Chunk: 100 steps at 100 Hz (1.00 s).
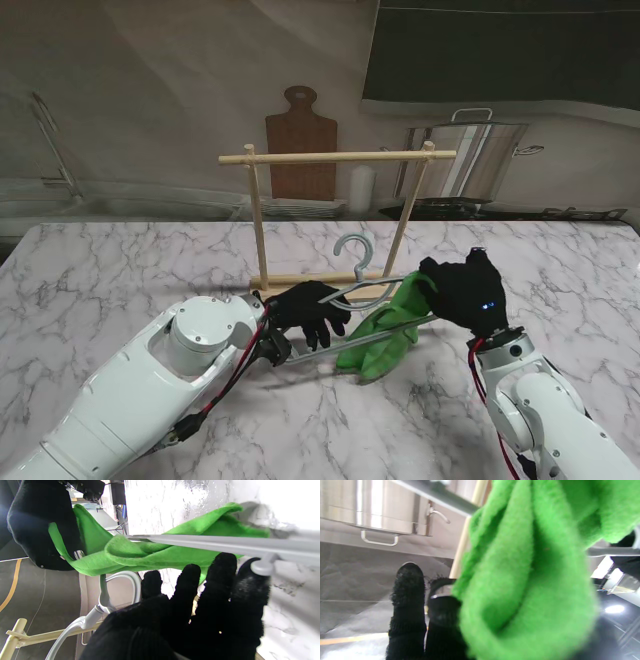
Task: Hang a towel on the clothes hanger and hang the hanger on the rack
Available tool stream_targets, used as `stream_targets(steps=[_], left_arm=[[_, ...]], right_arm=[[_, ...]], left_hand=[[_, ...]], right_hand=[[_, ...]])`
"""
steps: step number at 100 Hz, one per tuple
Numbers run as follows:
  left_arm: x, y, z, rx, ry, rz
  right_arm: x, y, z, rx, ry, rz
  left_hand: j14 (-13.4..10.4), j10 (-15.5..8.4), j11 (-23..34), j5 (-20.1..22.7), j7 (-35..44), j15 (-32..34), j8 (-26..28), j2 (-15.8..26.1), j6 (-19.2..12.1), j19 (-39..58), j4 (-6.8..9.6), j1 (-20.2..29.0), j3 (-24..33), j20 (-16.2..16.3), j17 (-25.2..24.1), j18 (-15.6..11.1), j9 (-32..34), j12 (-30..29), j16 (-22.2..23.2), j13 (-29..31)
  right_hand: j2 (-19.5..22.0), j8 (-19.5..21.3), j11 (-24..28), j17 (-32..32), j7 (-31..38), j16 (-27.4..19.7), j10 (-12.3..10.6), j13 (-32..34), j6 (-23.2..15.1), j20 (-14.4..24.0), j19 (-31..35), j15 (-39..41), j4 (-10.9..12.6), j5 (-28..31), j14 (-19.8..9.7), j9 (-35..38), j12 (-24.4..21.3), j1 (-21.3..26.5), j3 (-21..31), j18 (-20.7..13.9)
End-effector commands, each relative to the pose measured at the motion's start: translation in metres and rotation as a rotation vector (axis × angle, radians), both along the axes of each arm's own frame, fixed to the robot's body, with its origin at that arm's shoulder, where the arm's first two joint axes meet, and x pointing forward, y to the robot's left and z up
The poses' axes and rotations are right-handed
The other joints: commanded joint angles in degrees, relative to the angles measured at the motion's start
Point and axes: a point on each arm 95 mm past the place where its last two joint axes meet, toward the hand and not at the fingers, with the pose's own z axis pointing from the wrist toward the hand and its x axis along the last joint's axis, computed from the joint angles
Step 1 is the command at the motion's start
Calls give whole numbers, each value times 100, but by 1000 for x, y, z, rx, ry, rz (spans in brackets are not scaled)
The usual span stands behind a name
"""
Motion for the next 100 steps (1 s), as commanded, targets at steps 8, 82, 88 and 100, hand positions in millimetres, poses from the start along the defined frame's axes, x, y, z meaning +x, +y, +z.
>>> stream_targets(steps=[8,82,88,100], left_arm=[[0,-6,4,-1,-1,-21],[16,-15,34,29,-116,81],[16,-15,38,23,-128,90],[17,-12,47,15,-153,100]], right_arm=[[5,17,-11,-32,56,65],[-42,32,-27,84,104,79],[-45,34,-32,94,125,81],[-51,37,-43,106,177,71]], left_hand=[[245,-178,562,284,329,438,218,245,-25,1199,-174,410,77,-21,420,-251,78,500,362,311],[305,-105,918,326,377,719,193,164,36,1577,-163,410,171,-78,709,-382,137,771,695,544],[304,-105,922,330,379,723,192,164,37,1584,-165,410,177,-91,720,-380,139,771,698,552],[309,-95,922,333,378,721,188,153,42,1593,-167,410,185,-108,726,-357,145,766,700,556]], right_hand=[[312,32,203,0,446,1,-151,130,-620,71,155,157,-3,170,-263,224,13,220,221,-120],[254,-135,-117,84,356,-59,1,118,-274,15,220,55,-3,228,-74,308,-202,290,322,4],[275,-144,-168,75,349,-90,14,114,-259,5,216,-13,-2,216,-47,302,-246,298,312,9],[307,-153,-259,52,338,-145,41,115,-184,-14,203,-131,6,194,4,289,-332,331,286,36]])
